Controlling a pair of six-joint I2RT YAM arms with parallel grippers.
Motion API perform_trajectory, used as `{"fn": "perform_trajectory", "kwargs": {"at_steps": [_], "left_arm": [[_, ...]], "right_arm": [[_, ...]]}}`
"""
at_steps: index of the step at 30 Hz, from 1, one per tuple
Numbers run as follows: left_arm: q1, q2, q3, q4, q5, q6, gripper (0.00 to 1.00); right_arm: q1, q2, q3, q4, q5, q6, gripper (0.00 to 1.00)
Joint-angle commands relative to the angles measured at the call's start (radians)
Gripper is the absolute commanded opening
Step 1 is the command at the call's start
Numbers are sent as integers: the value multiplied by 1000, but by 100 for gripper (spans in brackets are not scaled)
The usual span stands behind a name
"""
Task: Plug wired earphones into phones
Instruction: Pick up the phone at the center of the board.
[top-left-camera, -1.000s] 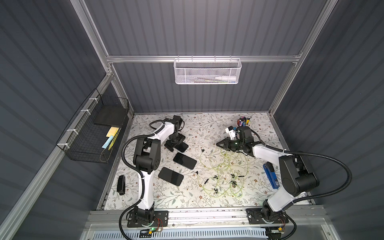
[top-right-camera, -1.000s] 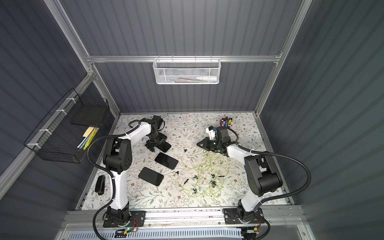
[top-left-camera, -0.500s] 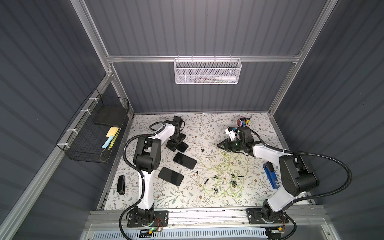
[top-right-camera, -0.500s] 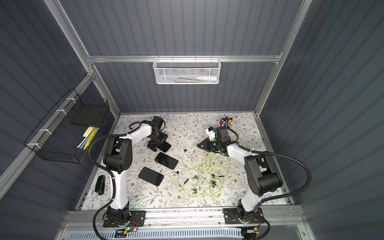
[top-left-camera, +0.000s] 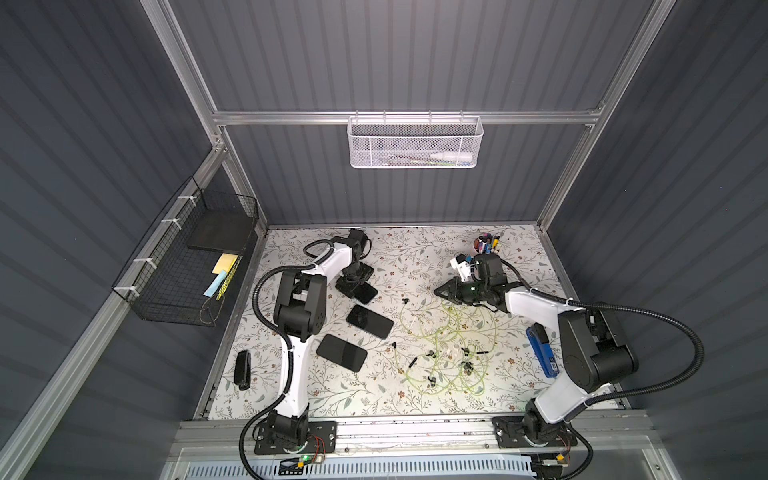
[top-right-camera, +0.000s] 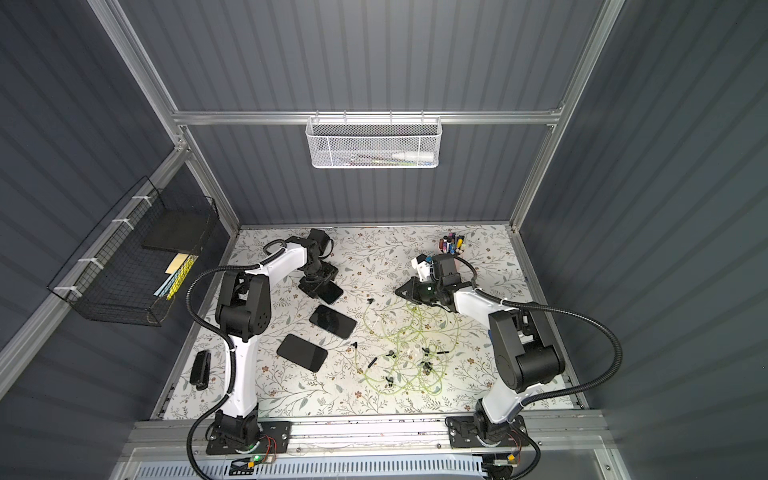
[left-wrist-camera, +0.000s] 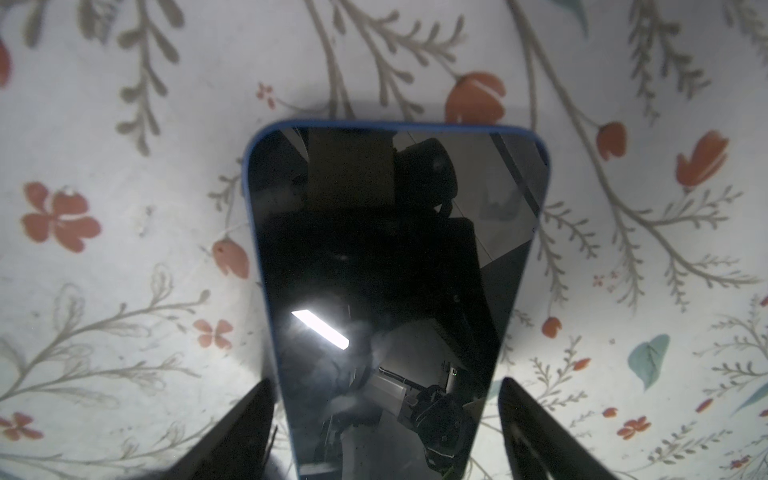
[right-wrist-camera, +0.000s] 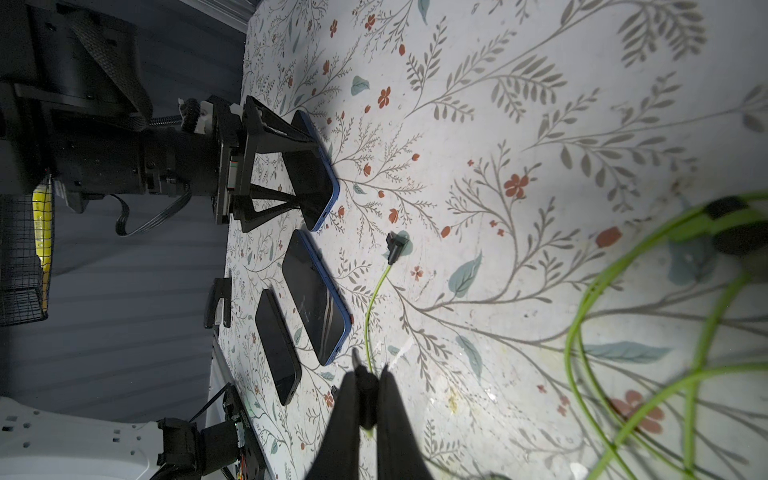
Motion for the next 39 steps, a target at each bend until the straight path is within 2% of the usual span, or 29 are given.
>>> {"fn": "perform_trajectory", "kwargs": {"at_steps": [1,5,8,20,26,32,35,39], "left_arm": [[-5,106,-8,-92,61,27,85],[-5,189,106,-248,32,77,85],[-4,218,139,-301,11,90,83],[-5,197,24,-194,-14,37,70],[-3,102,49,-208,-29,79,69],[-3,-38,53,-206,48,82,65],[-4,-119,-14,-126,132,29,63],[-5,-253,-166,75,222,-88,56]], "right_arm": [[4,17,22,-17,1,-17,1],[4,24,24,-17,-2,-19,1],[4,28,24,-14,-2,-17,1],[6,16,11,-10,0,-11,2],[23,-16,-13,-32,2,-30,2],[100,-32,9,-43,20,-71,2],[145,-42,10,-14,40,-81,2],[192,-57,-5,51,77,-77,1]]}}
